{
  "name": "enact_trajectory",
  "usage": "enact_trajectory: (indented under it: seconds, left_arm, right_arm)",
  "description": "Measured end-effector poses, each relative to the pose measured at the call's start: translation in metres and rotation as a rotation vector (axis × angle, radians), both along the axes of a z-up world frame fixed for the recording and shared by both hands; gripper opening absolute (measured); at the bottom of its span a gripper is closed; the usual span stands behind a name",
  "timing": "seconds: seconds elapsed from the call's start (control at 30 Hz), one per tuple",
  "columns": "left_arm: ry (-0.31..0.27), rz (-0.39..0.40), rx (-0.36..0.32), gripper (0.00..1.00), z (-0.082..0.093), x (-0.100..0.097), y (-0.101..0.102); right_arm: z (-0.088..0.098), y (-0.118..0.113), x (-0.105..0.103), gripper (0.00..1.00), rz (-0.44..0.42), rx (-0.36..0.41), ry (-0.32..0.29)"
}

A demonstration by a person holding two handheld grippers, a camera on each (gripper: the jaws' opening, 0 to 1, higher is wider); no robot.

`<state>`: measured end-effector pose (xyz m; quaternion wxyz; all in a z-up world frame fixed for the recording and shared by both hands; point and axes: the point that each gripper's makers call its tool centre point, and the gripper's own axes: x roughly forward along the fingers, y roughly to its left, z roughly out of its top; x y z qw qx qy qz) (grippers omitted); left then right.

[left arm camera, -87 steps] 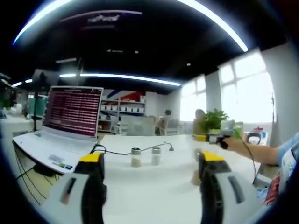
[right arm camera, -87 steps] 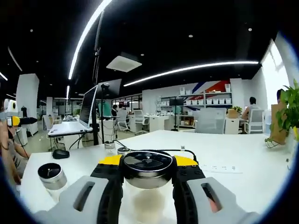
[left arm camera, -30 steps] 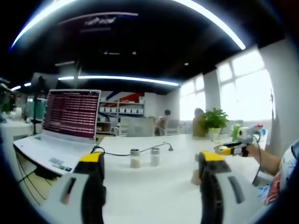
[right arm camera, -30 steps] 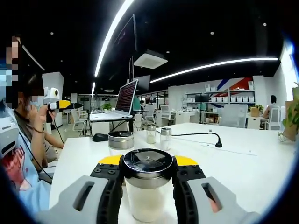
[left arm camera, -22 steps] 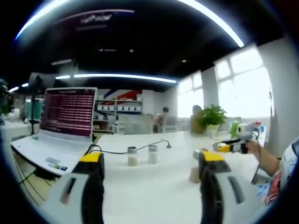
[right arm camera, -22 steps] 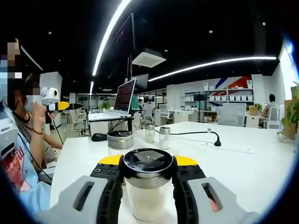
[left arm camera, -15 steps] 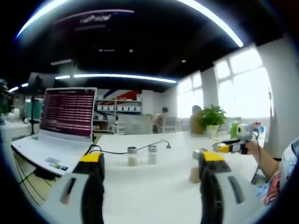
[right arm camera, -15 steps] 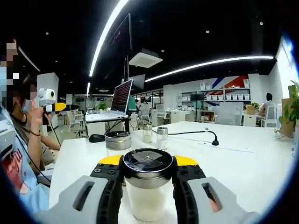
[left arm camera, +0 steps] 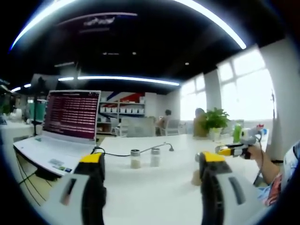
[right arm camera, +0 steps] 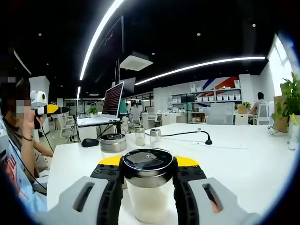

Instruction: Rotate the seasoning bottle until the label or dispensing opening points toward the visible target arrow and the bottle remains upright within the marked orientation range

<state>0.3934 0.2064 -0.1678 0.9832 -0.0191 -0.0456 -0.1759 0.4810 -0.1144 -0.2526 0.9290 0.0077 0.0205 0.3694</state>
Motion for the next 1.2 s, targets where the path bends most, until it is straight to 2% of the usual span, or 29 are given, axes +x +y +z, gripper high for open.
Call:
enact_trajectory:
  seconds: [0.27,0.47,0.63,0.7,1.2]
  left_arm:
    - [-0.016,-0.026,-0.008,0.89,0.004,-0.0022,-0.0072]
    - [-0.01,-0.027,-0.013,0.89,0.0024,-0.0036,-0.0043]
    - [-0.011,-0.019,-0.017,0.89,0.0031,-0.0032,-0.001]
    - [-0.011,-0.013,-0.017,0.89,0.0032,-0.0028,0.0]
    - [-0.008,-0.022,-0.01,0.89,0.0028,-0.0038,-0.0023]
  right_arm:
    - [-0.0014,-0.0028,0.0049,0.4,-0.044,0.014,0.014]
    - [-0.0025,-0.0037,0.0078,0.4,-0.085,0.015,0.007]
    - [-0.004,-0.0029,0.008,0.4,-0.155,-0.009,-0.004]
    - [-0.0054,-0.002,0.0066,0.4,-0.189,-0.051,-0.019]
    - [-0.0065,-0.0075,0.0095,0.4,-0.315,-0.025,-0.029]
